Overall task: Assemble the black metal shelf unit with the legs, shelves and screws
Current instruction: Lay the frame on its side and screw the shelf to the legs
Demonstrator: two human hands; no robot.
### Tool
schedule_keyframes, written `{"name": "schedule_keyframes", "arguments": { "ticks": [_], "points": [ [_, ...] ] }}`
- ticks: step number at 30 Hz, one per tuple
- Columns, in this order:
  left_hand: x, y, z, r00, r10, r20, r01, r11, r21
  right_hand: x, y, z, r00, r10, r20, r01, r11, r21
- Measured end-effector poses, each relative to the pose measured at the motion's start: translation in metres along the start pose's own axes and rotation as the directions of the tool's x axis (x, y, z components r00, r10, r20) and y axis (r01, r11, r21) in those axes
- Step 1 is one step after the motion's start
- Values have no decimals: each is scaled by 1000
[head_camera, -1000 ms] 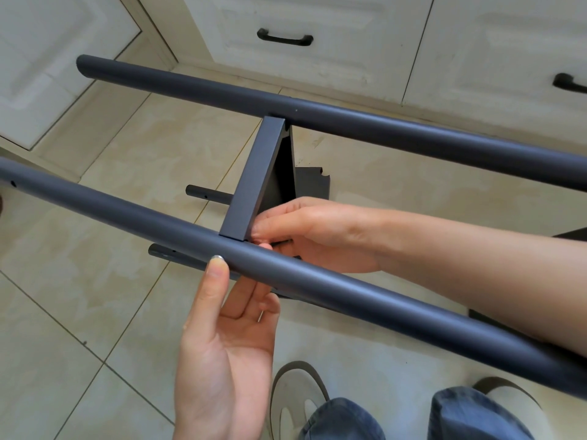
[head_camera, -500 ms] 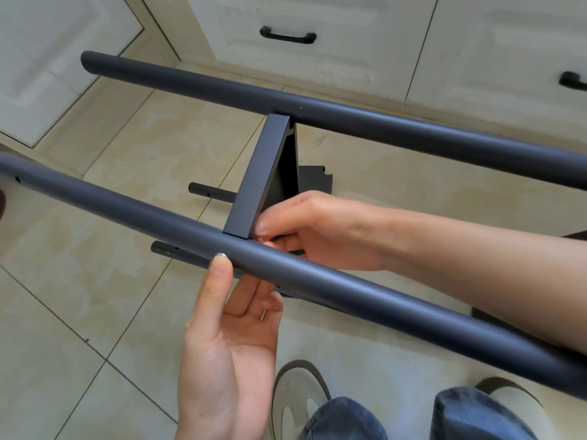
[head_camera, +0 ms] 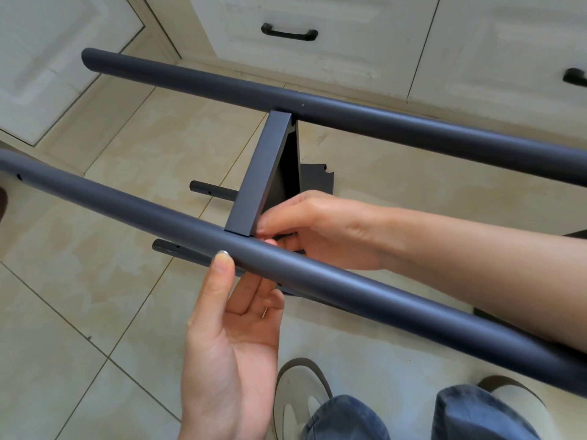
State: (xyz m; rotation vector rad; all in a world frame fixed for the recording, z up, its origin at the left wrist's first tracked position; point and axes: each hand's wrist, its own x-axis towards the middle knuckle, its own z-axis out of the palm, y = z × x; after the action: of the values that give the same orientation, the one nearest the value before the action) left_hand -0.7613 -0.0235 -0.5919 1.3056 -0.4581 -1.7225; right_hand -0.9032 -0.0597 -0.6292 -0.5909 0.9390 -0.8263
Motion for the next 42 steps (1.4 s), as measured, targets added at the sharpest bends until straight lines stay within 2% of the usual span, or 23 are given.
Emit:
{"name": "schedule_keyframes", "arguments": {
  "ticks": [3,8,12,16,20,24,28,33,42],
  "points": [
    [0,0,1,1000,9,1,-9,1000,1,3,2,4,999,16,-46,-18,999,-46],
    [-1,0,1,1000,12,5,-12,1000,3,-2,-2,3,1000,9,0,-9,999,34],
    [0,0,0,1000,2,-6,-3,1000,-4,2,1,5,998,9,-67,-13,998,-54],
    [0,0,0,1000,5,-9,-5,1000,5,0,-3,2,999,3,-32,-3,1000,5],
    [0,-1,0,1000,6,-10,-6,1000,6,3,0,5,997,17,-73,-22,997,-70],
    [0,0,0,1000,6,-4,-6,1000,6,0,-3,2,999,-5,-43,5,1000,-12],
    [0,0,0,1000,5,-3,-5,1000,6,2,0,4,997,-15,-74,10,998,-63],
    [0,0,1,1000,8,4,-8,1000,4,2,-1,2,999,-18,-36,18,1000,-1],
    [-1,0,0,1000,4,3,-4,1000,4,1,-3,3,999,-2,-34,2,1000,-23]
  ]
}}
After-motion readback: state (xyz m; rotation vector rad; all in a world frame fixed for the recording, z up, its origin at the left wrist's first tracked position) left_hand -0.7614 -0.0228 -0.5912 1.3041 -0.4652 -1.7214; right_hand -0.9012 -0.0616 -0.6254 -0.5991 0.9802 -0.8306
